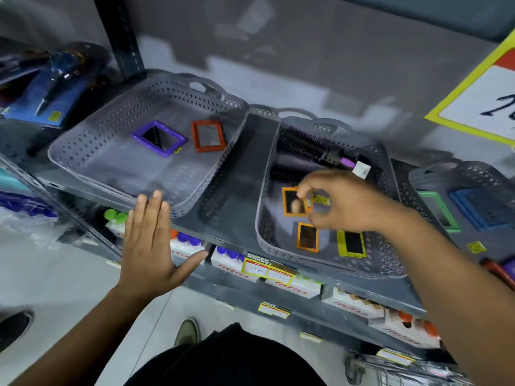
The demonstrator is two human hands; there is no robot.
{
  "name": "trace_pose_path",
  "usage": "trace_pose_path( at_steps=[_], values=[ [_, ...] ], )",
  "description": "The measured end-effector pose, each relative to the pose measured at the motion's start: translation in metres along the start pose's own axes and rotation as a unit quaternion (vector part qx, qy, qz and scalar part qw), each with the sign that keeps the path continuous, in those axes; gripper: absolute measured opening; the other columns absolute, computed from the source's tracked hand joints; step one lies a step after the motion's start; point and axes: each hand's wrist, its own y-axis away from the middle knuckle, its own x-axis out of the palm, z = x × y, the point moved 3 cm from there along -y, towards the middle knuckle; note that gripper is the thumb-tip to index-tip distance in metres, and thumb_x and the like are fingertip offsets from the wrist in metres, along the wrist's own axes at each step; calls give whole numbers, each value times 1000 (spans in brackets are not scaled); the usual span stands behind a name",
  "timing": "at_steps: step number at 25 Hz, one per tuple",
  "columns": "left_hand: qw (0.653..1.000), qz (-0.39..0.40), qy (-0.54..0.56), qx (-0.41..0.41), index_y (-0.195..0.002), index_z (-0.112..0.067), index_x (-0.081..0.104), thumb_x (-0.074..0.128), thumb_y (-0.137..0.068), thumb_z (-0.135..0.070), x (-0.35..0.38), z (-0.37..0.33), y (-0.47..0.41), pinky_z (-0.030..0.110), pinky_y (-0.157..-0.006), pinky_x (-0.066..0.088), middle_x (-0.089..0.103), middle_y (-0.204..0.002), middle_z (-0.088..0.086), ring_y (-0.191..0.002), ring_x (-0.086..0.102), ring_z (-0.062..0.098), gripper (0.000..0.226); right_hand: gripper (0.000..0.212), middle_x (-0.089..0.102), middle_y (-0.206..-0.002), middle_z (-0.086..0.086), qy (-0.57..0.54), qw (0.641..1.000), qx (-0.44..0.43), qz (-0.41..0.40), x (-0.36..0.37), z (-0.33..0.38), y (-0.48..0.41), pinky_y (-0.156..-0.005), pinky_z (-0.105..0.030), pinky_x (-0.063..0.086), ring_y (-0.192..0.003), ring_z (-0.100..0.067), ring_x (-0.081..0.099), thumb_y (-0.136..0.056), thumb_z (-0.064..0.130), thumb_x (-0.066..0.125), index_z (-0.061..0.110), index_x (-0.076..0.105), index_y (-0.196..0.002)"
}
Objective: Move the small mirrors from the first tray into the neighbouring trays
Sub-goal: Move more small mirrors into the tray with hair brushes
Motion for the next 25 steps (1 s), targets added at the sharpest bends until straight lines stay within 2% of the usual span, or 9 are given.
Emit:
trace_pose_path(
  at_steps=[2,4,8,12,15,18,20,25],
  values=[
    [1000,6,6,-13,-151,3,20,57,-80,-63,2,-2,-1,56,-120,15,19,-160,23,-149,12,42,104,24,67,-90,10,5,999,32,32,8,-17,23,-80,-35,50,-87,-12,61,-59,18,69,25,70,-82],
    [1000,8,8,-18,-150,3,20,57,-79,-63,3,-5,-1,58,-119,17,19,-160,23,-149,12,42,104,24,67,-92,11,18,996,56,62,20,-25,36,-82,-35,51,-90,-15,61,-59,19,71,27,70,-82],
    [1000,5,-1,-20,-150,5,19,57,-79,-61,2,-8,-2,56,-120,14,21,-158,27,-149,11,43,104,27,64,-108,15,65,988,98,98,41,-33,44,-88,-26,46,-107,-13,55,-64,24,73,34,69,-89],
    [999,15,-4,-36,-153,2,14,53,-80,-64,0,-11,-2,50,-122,7,16,-160,25,-150,8,40,106,29,64,-109,13,61,985,125,97,46,-36,45,-89,-34,49,-108,-18,53,-67,29,73,37,67,-95],
    [999,32,-11,-42,-154,-1,11,48,-82,-68,1,-11,-3,46,-123,3,9,-163,20,-151,6,39,105,29,62,-111,15,65,985,128,98,46,-34,46,-91,-35,48,-110,-18,53,-69,30,72,36,66,-97],
    [998,40,-15,-38,-154,-1,11,43,-84,-71,1,-11,-3,47,-123,3,4,-164,16,-151,5,38,104,41,57,-124,12,85,982,126,109,43,-30,47,-96,-38,46,-117,-19,50,-73,38,71,36,59,-113],
    [999,36,-13,-32,-154,-1,11,43,-84,-71,0,-13,-5,48,-123,5,6,-164,17,-151,6,38,103,50,52,-133,10,90,985,120,88,40,-26,46,-98,-38,45,-122,-19,49,-77,44,70,35,54,-123],
    [999,39,-15,-24,-154,-1,11,38,-86,-73,-3,-21,-11,48,-123,5,10,-163,21,-151,5,37,102,56,46,-139,7,84,988,117,63,30,-24,42,-98,-38,44,-125,-18,47,-82,44,66,31,48,-133]
  ],
)
